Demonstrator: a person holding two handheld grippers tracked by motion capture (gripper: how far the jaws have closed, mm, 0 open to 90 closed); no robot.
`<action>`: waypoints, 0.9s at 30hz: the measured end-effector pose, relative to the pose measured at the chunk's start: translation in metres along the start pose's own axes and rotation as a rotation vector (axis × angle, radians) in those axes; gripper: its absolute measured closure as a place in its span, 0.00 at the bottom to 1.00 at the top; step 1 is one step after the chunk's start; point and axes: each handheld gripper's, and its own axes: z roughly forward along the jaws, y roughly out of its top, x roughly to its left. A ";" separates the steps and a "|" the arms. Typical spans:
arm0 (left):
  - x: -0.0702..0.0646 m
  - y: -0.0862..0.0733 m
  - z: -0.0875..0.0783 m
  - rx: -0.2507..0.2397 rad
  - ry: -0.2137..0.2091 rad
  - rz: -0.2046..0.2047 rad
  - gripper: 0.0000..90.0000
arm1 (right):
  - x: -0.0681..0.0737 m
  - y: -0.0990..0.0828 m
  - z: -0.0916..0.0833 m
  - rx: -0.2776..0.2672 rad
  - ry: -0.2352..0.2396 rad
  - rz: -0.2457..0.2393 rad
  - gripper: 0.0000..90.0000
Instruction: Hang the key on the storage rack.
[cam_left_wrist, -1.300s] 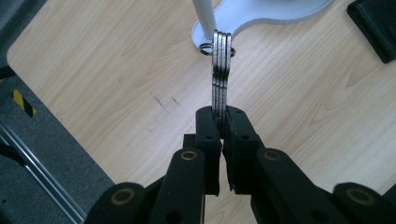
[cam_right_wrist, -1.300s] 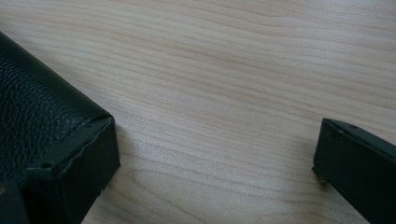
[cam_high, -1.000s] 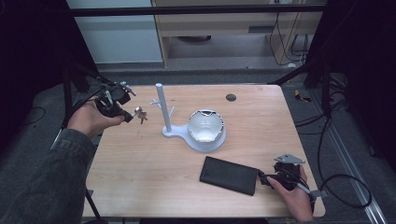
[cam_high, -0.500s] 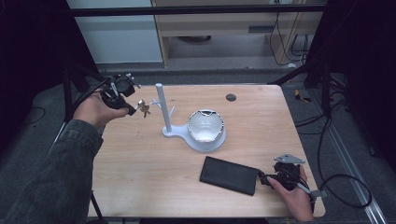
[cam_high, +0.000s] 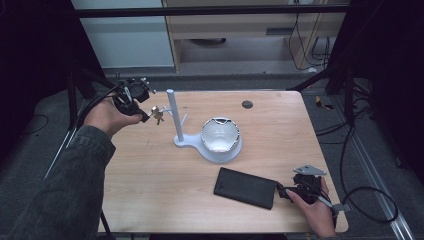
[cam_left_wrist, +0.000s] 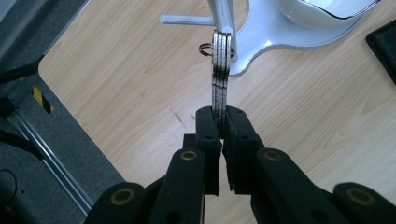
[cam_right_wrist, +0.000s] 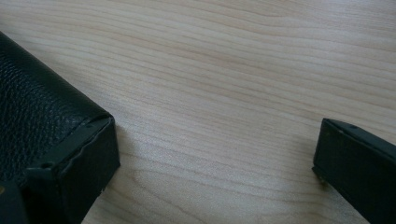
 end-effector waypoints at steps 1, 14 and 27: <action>0.000 0.001 0.001 0.003 -0.002 0.004 0.94 | 0.000 0.000 0.000 -0.001 0.001 0.003 0.01; -0.002 0.007 0.003 -0.004 -0.004 0.004 0.94 | 0.000 0.000 0.000 -0.001 0.001 0.003 0.01; 0.000 0.012 0.004 0.003 -0.003 0.009 0.94 | 0.000 0.000 0.000 0.000 0.001 0.000 0.01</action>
